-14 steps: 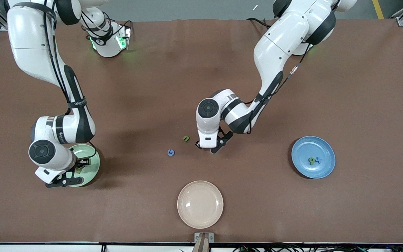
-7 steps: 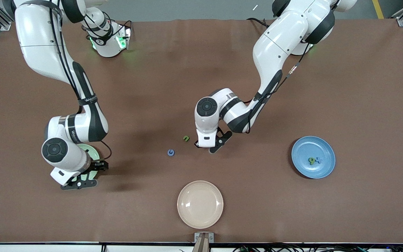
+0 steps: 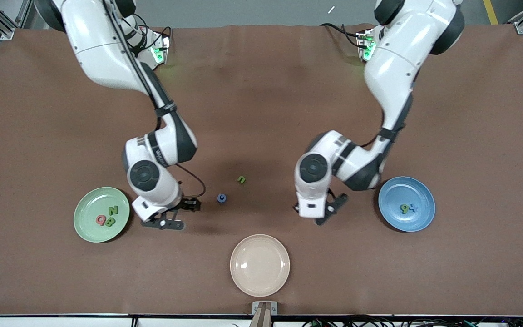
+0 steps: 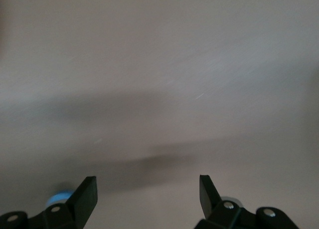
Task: Sort upper and lower case letters into plates
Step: 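Grasp the blue G with the right gripper while the left gripper drops m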
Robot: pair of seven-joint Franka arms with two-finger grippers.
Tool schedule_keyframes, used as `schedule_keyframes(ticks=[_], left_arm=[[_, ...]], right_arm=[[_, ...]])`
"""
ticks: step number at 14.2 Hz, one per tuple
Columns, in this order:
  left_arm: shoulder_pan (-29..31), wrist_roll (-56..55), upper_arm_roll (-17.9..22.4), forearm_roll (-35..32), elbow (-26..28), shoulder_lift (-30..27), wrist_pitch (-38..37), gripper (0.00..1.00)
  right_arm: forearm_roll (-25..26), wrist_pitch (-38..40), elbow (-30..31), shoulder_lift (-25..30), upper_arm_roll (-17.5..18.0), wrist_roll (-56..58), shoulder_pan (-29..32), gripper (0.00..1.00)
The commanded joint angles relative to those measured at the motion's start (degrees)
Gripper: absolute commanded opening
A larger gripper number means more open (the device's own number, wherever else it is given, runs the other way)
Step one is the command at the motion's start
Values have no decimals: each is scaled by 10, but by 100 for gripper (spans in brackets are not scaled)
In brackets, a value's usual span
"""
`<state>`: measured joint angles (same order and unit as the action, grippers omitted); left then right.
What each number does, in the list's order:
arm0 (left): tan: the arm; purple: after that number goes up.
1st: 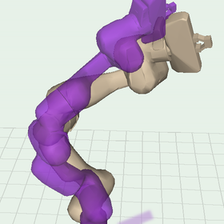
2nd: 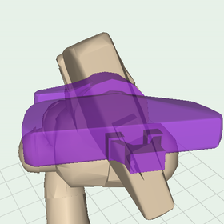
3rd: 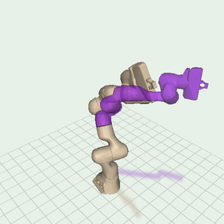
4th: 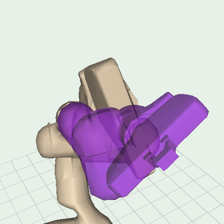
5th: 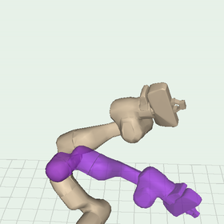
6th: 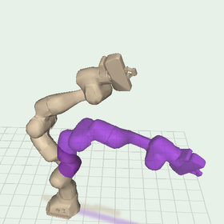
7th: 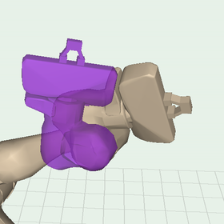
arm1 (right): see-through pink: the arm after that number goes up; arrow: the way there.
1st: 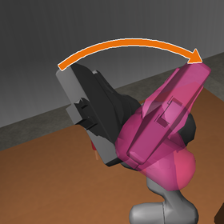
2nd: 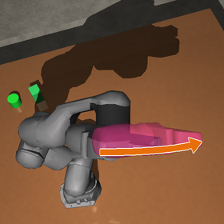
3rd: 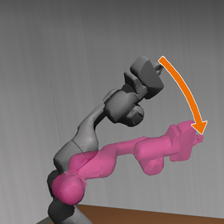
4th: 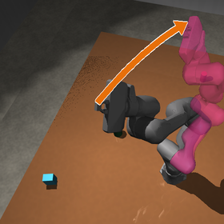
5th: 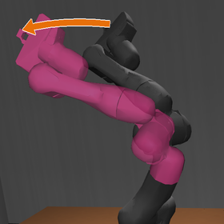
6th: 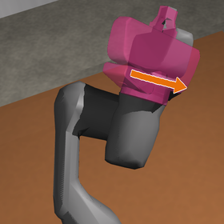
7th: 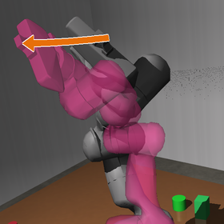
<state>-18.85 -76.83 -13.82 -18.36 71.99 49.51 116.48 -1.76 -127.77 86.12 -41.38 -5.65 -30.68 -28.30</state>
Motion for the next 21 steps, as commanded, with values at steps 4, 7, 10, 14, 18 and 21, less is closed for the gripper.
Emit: schedule_keyframes(ticks=[4, 7, 10, 14, 18, 21], left_arm=[[138, 186, -18, 1, 25, -27, -50, 0], [194, 288, -19, 0, 38, -27, -82, 0], [230, 367, -18, -3, 63, -23, -84, 0], [261, 411, -18, -5, 71, -19, -83, 28], [259, 387, -36, 3, 83, -38, -85, 100], [247, 303, -100, 3, 83, -39, -90, 99]], right_arm=[[-13, -63, 5, -40, -6, -132, -61, 91], [-14, -93, 6, -58, -6, -156, -67, 91], [-14, -105, 6, -68, -6, -181, -77, 88], [-15, -100, 6, -68, -6, -181, -77, 59], [-15, -95, 10, -67, -5, -195, -82, 42], [-15, -84, 11, -64, -6, -200, -85, 26]])
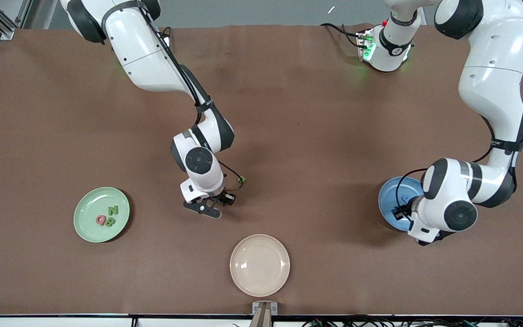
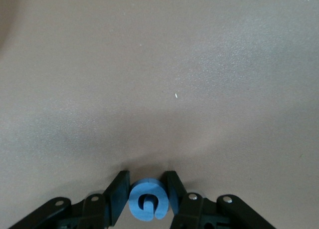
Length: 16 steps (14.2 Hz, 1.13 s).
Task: Sort upper and lower case letters into plates
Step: 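Grasp the blue G with the right gripper while the left gripper drops m, then drop the blue G on the green plate while the left gripper grasps u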
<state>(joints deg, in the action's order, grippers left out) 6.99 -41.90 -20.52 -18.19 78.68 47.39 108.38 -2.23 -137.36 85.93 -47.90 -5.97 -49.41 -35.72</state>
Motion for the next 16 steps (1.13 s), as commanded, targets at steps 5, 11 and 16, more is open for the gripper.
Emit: schedule_keyframes(ticks=[5, 11, 16], left_arm=[[-92, -213, -87, 12, 13, -12, 27, 95], [-228, -431, -70, 32, -11, 32, 133, 85], [-310, -479, -66, 60, -97, 92, 155, 74]], right_arm=[[-8, 35, 2, 6, -4, -5, 3, 5], [-1, 138, -57, 15, -7, 144, 80, 4], [-1, 161, -64, 26, -11, 441, 217, 4]])
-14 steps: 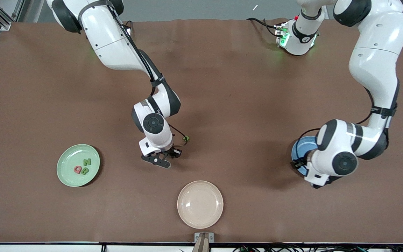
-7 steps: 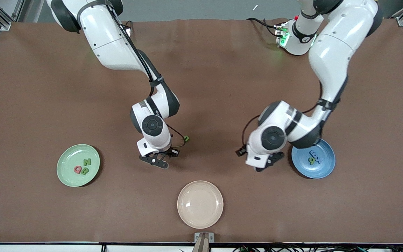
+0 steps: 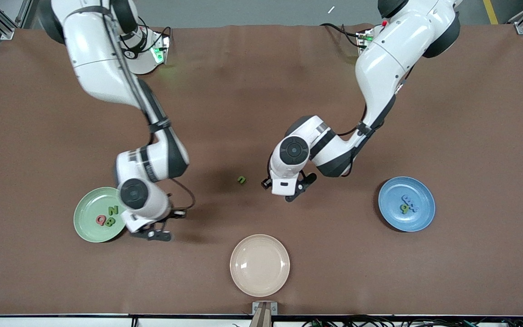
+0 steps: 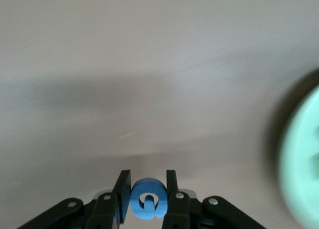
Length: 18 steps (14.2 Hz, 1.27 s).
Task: Sort upper and lower case letters into plates
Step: 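Drop the blue G on the green plate while the left gripper grasps u, then lift the green u with the left gripper while the right gripper returns to rest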
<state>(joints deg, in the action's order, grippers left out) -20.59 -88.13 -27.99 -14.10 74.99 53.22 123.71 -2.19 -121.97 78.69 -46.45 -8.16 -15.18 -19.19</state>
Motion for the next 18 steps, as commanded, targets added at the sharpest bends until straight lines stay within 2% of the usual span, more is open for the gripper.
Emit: schedule_keyframes(ticks=[1, 4, 5, 8, 11, 12, 14, 15, 18], left_arm=[[-46, -26, 17, 19, -70, 37, 3, 74], [-107, -72, 63, 22, -96, 55, 39, 73], [-116, -79, 70, 22, -105, 64, 55, 70], [-118, -82, 71, 22, -108, 78, 102, 67], [-125, -82, 81, 22, -109, 83, 107, 67], [-125, -82, 83, 22, -109, 83, 107, 66], [-131, -82, 83, 22, -110, 90, 107, 65], [-132, -82, 83, 22, -110, 90, 108, 64], [-136, -82, 83, 22, -110, 95, 123, 64]], right_arm=[[-1, 7, 11, 12, 12, 148, 78, 5], [-1, 7, 12, 10, 12, 268, 136, 5], [-2, 7, 12, 9, 12, 303, 155, 5], [-2, 38, 23, 7, 12, 392, 187, 8], [-3, 81, 29, 5, 13, 411, 201, 14], [-4, 86, 29, 5, 13, 411, 201, 23], [-2, 82, 29, 4, 13, 412, 196, 73], [-4, 79, 27, 4, 13, 412, 197, 89], [-5, 80, 19, 7, 14, 411, 195, 99]])
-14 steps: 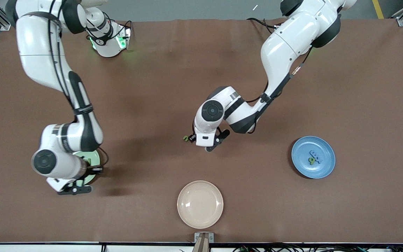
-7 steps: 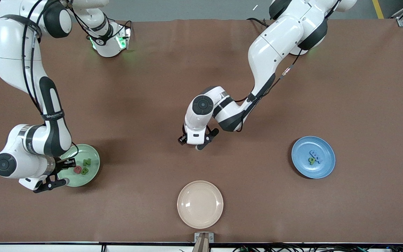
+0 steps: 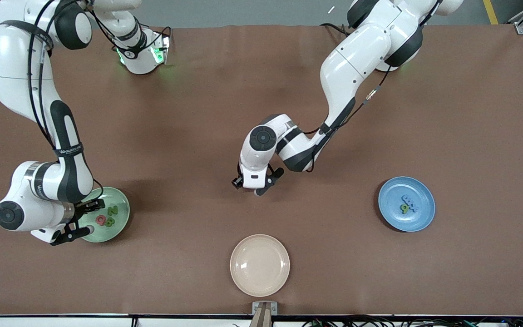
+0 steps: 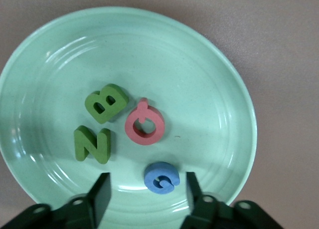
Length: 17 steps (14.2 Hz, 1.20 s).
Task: Sort upper and lower case letters into plates
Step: 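Lift the green u with the left gripper while the right gripper returns to rest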
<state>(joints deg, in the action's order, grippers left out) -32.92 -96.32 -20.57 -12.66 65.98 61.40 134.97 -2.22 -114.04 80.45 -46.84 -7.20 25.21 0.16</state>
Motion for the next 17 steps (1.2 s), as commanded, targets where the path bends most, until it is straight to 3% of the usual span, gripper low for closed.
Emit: schedule_keyframes(ticks=[1, 5, 9, 14, 17], left_arm=[[-14, 1, 9, 8, -20, 16, 11, 64], [-14, 1, 12, 9, -20, 21, 12, 60], [-14, 4, 12, 9, -19, 28, 13, 45], [-14, 6, 13, 9, -19, 35, 13, 43], [-14, 4, 15, 8, -16, 33, 7, 14]], right_arm=[[-6, 2, -14, 14, 5, 6, 0, 100], [-9, -1, -40, 53, 7, -34, -17, 100], [-8, 8, 0, 152, 6, -109, -24, 100], [-7, 79, 68, 298, 5, -182, -25, 100], [-6, 108, 97, 371, 6, -184, -25, 100]])
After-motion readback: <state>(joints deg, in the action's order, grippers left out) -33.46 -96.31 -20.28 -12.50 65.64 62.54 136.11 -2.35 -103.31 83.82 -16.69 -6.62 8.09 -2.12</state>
